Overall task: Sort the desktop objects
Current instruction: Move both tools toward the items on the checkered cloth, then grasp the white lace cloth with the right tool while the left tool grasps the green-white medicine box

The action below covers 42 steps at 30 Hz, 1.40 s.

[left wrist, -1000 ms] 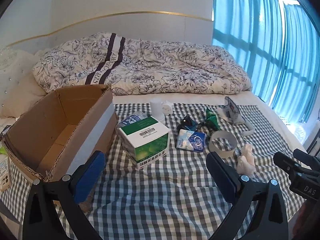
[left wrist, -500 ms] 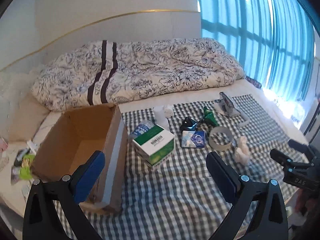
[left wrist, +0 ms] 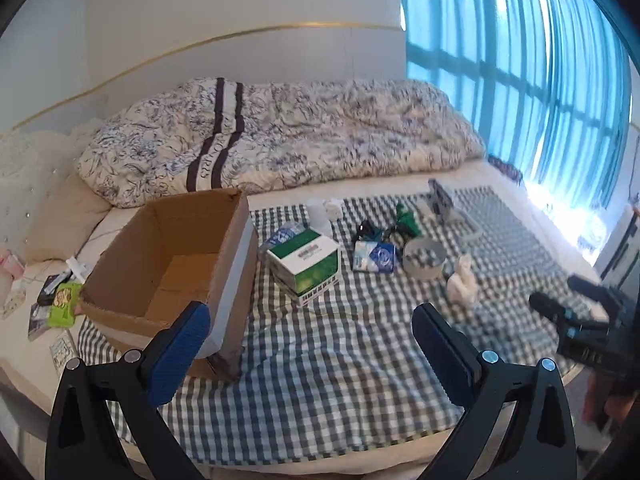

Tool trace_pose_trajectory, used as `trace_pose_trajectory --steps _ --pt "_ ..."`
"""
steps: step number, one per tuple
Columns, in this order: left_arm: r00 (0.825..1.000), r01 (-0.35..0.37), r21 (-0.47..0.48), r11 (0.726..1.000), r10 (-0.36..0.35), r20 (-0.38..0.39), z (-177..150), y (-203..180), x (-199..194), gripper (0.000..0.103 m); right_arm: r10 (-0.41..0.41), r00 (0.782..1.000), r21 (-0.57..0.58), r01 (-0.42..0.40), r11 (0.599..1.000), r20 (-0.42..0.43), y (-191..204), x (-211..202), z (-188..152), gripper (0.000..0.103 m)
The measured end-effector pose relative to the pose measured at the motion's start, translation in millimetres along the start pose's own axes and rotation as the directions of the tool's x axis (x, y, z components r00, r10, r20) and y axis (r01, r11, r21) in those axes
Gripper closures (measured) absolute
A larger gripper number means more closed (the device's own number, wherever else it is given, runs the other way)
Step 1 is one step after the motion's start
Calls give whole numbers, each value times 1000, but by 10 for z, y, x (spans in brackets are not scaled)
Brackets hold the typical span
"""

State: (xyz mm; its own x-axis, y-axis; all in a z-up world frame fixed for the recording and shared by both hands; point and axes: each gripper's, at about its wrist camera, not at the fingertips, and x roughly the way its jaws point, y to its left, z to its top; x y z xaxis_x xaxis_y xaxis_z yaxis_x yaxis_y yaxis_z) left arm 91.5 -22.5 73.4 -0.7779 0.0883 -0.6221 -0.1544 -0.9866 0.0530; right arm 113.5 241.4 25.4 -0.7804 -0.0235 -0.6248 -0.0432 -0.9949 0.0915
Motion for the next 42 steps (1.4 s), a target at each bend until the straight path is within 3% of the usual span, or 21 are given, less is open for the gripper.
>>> trace_pose_trajectory --steps 9,12,15,18,22,32,36,39,42 --pt "1000 -6 -26 1000 6 -2 30 -140 -108 0 -11 1000 -32 12 999 25 62 -335 -20 7" --pt "1000 4 -1 1000 -4 -5 60 -223 -79 0 -6 1000 -21 7 1000 24 25 -355 -2 7" --pt "1000 -11 -35 999 12 7 56 -234 -29 0 0 1000 4 0 1000 21 -31 -312 -2 7" --pt "1000 -20 -22 1000 19 -17 26 -266 230 0 21 1000 6 -21 1000 -5 -77 -181 -31 7" --pt "1000 -15 -16 1000 14 -27 -12 -265 704 0 -9 999 -5 9 1000 -32 -159 149 -9 7" --pt "991 21 -84 996 -32 -134 -128 -72 2236 0 -70 984 -58 62 996 -162 -181 1429 -31 7" --pt "989 24 -94 995 -37 -141 -113 -5 2561 0 -87 976 -76 74 994 -199 -161 1803 -73 8" --pt "989 18 -105 994 -33 -142 -91 71 2757 0 -81 972 -83 64 994 -221 -131 2000 -115 15" --pt "990 28 -125 992 -45 -133 -56 175 2897 0 -90 969 -99 69 993 -232 -97 2112 -143 32"
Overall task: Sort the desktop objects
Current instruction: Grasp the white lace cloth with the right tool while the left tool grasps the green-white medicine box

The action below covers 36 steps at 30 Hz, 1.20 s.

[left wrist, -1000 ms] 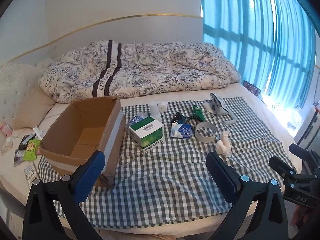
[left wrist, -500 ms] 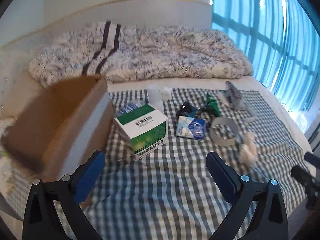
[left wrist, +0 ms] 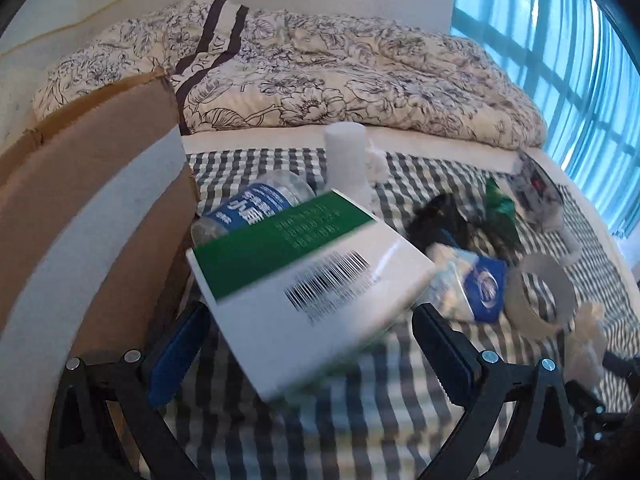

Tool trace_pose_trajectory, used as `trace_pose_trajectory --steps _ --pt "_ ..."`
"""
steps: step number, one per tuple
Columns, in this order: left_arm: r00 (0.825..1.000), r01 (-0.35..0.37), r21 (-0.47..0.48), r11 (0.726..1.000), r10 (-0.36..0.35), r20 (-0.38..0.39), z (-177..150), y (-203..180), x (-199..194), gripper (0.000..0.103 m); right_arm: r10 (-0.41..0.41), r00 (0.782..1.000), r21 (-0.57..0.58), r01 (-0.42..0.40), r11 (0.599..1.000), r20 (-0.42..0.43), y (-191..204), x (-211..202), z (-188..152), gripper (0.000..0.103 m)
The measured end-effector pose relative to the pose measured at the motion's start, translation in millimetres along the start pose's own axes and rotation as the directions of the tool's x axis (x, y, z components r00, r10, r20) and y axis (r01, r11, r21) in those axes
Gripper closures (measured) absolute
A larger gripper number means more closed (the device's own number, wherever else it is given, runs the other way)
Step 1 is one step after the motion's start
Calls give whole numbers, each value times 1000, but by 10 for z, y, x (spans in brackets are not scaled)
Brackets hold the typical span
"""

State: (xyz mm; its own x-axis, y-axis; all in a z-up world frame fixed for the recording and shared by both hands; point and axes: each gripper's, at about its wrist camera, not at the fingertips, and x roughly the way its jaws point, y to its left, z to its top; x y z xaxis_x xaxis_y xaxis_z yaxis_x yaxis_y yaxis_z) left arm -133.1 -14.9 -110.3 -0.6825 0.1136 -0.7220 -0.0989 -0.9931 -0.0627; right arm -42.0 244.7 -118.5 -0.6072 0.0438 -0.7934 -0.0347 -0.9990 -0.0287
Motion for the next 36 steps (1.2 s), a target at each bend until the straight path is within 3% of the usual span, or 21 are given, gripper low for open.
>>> trace_pose_trajectory --steps 6,9,11,15,17,19,22,27,34,35,36 --pt "1000 25 5 1000 -25 -2 78 -89 65 0 4 1000 4 -4 1000 2 23 31 16 34" --pt "1000 19 10 1000 -19 -20 134 -128 148 0 19 1000 15 -19 1000 3 10 6 0 48" --pt "1000 12 16 1000 -12 -20 142 -128 190 0 19 1000 19 -19 1000 -6 -13 13 -11 66" --pt "998 3 25 1000 -2 -62 107 -141 259 2 36 999 34 -35 999 -6 -72 -12 -27 76" --pt "998 -16 56 998 19 -55 72 -185 243 11 42 999 39 -42 998 -3 -91 -40 -33 78" --pt "998 -18 80 997 23 -51 36 -216 211 34 47 999 42 -47 998 0 -106 -72 -52 78" --pt "998 6 59 998 -2 -64 13 -215 146 56 57 998 48 -57 997 7 -140 -128 -92 84" --pt "996 38 62 997 -33 -81 -50 -264 -5 85 71 997 61 -72 996 24 -218 -330 -156 89" --pt "999 37 60 998 -36 -33 -69 -415 -579 82 89 995 70 -92 993 55 -352 -736 -203 89" --pt "999 34 55 998 -32 -29 -56 -433 -686 80 91 995 67 -95 993 51 -357 -775 -214 89" --pt "999 37 53 998 -36 -28 -49 -439 -757 71 94 994 64 -98 993 58 -365 -828 -232 89"
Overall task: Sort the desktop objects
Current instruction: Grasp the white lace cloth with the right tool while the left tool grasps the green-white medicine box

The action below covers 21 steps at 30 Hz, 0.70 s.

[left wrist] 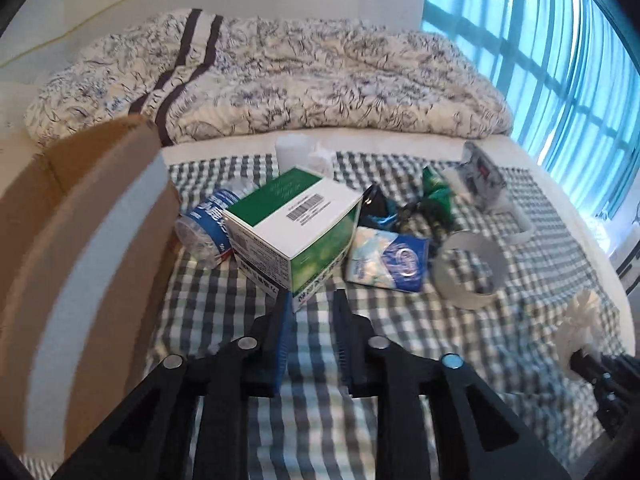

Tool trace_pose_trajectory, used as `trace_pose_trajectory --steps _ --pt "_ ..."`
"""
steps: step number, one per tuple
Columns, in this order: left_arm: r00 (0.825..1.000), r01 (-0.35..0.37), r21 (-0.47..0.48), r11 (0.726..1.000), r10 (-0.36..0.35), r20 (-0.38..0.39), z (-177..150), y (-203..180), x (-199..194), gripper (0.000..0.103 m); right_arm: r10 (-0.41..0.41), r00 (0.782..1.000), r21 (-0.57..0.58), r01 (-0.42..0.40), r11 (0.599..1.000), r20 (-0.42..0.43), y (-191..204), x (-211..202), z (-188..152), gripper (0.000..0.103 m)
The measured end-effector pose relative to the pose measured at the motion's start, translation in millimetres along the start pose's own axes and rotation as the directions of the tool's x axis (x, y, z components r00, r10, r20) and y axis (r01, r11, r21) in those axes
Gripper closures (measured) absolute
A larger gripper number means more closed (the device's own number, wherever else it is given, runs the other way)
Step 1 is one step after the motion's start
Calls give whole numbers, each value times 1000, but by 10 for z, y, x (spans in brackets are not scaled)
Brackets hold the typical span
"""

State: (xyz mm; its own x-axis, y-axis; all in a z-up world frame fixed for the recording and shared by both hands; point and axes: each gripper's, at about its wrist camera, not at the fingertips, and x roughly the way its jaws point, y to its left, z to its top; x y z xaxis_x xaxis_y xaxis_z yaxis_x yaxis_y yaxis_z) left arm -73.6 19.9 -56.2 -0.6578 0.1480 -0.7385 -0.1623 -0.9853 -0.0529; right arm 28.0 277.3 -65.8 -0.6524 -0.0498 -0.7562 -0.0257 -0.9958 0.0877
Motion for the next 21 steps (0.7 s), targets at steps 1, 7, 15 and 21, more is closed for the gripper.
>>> trace_pose_trajectory --steps 1,7,15,21 --pt "1000 -2 -2 1000 2 10 2 -21 -118 56 8 1000 -3 -8 1000 5 -3 -56 -18 89" --pt "993 -74 28 997 71 97 36 -132 -681 9 58 998 -41 -57 998 18 -26 -369 -83 89" --pt "999 -36 230 973 40 -10 225 -302 -666 0 80 996 -99 -75 992 47 -5 -598 37 89" --pt "1000 13 179 984 -9 -20 289 -166 -98 0 75 997 -120 -73 990 7 -20 -334 73 89"
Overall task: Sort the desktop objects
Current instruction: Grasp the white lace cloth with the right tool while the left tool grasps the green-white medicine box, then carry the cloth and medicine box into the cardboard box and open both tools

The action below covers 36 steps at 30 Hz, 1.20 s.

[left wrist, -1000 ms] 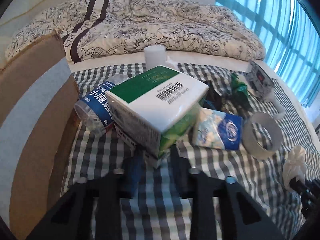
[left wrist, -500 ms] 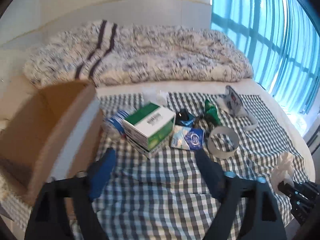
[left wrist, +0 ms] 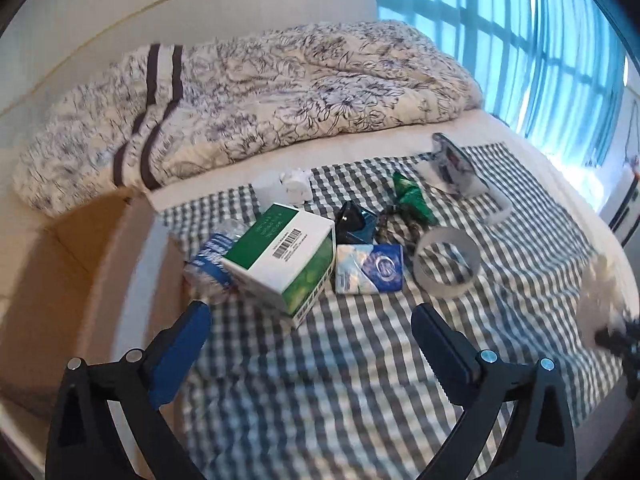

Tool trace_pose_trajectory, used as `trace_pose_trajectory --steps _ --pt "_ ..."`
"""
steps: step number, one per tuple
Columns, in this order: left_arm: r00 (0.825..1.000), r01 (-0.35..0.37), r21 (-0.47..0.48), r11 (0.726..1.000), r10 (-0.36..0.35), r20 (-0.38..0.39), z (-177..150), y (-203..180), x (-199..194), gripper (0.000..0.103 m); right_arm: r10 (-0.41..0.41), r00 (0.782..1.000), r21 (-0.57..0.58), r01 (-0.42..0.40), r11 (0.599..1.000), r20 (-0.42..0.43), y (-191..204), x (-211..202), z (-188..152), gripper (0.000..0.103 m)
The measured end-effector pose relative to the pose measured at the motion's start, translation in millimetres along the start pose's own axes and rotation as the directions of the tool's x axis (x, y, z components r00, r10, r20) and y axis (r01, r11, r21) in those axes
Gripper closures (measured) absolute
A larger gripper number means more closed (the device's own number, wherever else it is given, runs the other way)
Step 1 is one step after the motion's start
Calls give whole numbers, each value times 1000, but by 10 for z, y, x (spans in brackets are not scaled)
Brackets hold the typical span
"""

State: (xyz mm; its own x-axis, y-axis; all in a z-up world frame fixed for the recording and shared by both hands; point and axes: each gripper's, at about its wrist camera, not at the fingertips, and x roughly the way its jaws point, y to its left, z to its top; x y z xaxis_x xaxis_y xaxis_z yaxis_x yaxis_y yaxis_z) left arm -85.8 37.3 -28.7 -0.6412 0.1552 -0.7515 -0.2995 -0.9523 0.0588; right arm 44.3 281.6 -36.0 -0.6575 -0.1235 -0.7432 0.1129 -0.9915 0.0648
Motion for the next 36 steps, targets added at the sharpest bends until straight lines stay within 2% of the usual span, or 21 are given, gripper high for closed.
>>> trace_pose_trajectory --steps 3,6,10,14,17,20,23,26,29,30,31,33,36 --pt "998 43 11 999 -43 -37 65 103 371 0 7 1000 22 -6 1000 -20 -60 244 47 89" --pt "999 29 35 999 -27 -47 126 221 662 0 18 999 40 -16 999 -33 -66 495 113 89" --pt "996 52 -32 998 -55 -75 168 398 972 0 43 998 38 -42 998 -41 48 791 245 89" --pt "994 70 -49 996 -74 -79 134 445 1157 0 68 996 35 -66 997 -53 156 963 302 89" --pt "997 59 -63 996 -62 -55 117 404 1153 0 84 994 27 -82 996 -67 203 987 283 89" --pt "996 81 -64 995 -82 -21 95 286 1041 0 87 994 30 -85 996 -70 197 946 250 89" --pt "998 54 -54 997 -56 -43 83 153 1011 1 91 994 55 -88 995 -60 147 864 231 89" --pt "996 6 46 999 -2 -84 27 -69 1060 1 86 995 61 -84 995 -44 113 752 211 88" --pt "996 -67 114 991 73 -51 0 -139 1133 1 81 996 64 -79 995 -37 102 678 168 87" --pt "996 -74 99 992 79 -48 -12 -123 1163 6 80 996 65 -77 995 -39 97 666 157 87" --pt "995 -79 70 994 82 -48 -26 -88 1188 18 76 996 65 -73 995 -45 93 659 143 87" --pt "998 -57 16 998 57 -39 -61 -6 1189 18 67 996 62 -64 996 -54 96 654 120 87" --pt "998 -64 7 998 64 -9 -103 45 1115 19 57 997 63 -53 997 -61 92 658 114 87"
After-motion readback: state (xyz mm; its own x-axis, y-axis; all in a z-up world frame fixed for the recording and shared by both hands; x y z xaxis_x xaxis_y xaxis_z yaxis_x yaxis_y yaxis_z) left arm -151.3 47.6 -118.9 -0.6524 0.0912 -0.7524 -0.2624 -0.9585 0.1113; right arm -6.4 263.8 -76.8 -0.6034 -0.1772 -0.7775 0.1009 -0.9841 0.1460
